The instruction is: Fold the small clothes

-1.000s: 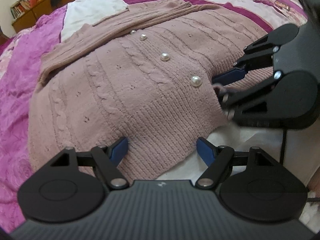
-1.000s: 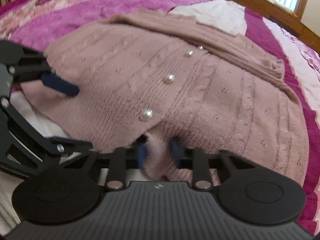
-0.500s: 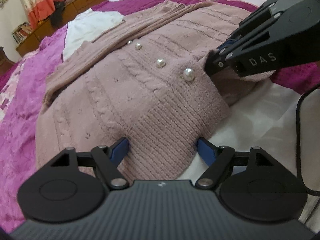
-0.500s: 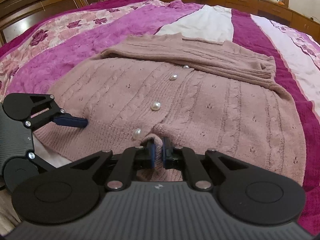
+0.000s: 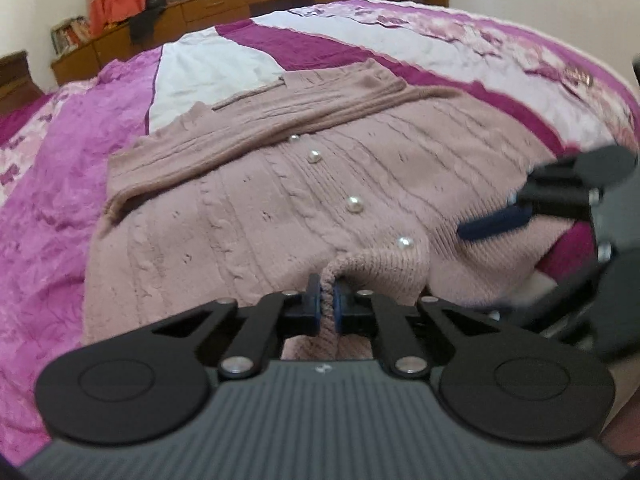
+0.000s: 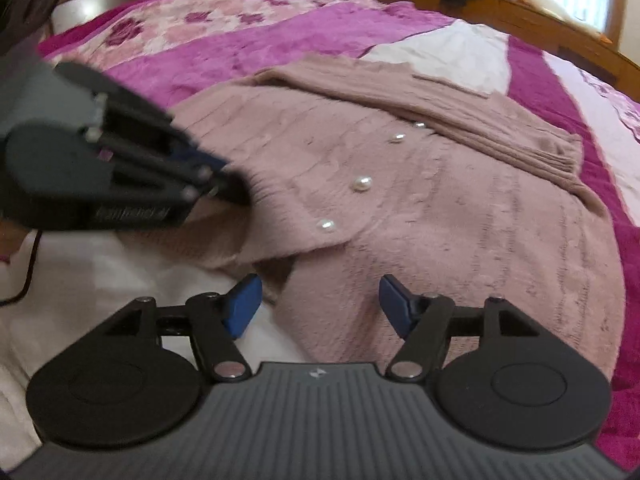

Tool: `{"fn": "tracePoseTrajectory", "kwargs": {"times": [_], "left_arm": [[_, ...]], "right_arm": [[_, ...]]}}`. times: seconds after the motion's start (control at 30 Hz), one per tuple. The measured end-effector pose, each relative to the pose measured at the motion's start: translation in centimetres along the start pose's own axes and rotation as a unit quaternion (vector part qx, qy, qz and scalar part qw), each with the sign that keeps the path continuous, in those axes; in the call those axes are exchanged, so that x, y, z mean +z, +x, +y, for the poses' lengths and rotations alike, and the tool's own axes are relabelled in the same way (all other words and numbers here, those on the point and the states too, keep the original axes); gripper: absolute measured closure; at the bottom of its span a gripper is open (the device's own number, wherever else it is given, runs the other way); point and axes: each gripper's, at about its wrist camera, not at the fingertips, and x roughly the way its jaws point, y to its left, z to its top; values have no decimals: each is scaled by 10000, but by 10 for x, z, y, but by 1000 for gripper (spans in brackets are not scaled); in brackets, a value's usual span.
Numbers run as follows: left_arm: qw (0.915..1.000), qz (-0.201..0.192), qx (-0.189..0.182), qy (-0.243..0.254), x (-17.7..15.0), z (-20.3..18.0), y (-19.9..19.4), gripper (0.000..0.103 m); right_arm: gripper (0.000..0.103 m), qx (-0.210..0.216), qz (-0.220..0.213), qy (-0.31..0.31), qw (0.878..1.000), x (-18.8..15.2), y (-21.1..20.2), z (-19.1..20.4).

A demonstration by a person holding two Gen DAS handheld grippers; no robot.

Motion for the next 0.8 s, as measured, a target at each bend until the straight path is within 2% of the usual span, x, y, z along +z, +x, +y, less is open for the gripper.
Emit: {"fn": "tracePoseTrajectory", "kwargs": {"times": [0.17, 0.23, 0.3, 0.33, 0.4, 0.47, 0.53, 0.6, 0.67, 0.8], "left_arm": [[9999, 105, -54, -114, -1, 5, 3, 95], [9996, 143, -136, -192, -2, 8, 3, 92], [9992, 175, -194, -304, -4, 11, 2, 92], [9990, 189, -243, -325, -4, 12, 2, 92], [9987, 213, -329, -329, -6, 14, 0, 91], [9984, 263, -395, -306, -8, 14, 0, 90], [9981, 340, -441, -265, -10, 13, 0, 79], [9984, 319, -422, -186, -12, 10, -1, 42], [9992, 187, -357, 2, -14, 3, -5, 33], [9983, 163, -382, 400, -15, -11, -4, 33]], "right_arm": [[31, -269, 384, -383, 9982, -2, 19, 8], [37, -460, 424, -567, 9964, -3, 24, 14], [60, -661, 398, -653, 9949, -3, 25, 15], [66, -753, 360, -613, 9946, -3, 24, 14], [85, -776, 282, -471, 9955, -3, 21, 8], [92, -818, 200, -383, 9957, -2, 18, 5], [93, -764, 123, -286, 9966, 0, 15, 2], [94, -675, 43, -190, 9975, 3, 11, -1], [94, -618, -18, -57, 9981, 7, 8, -6], [94, -513, -220, 269, 9981, 13, -2, -12]]}}
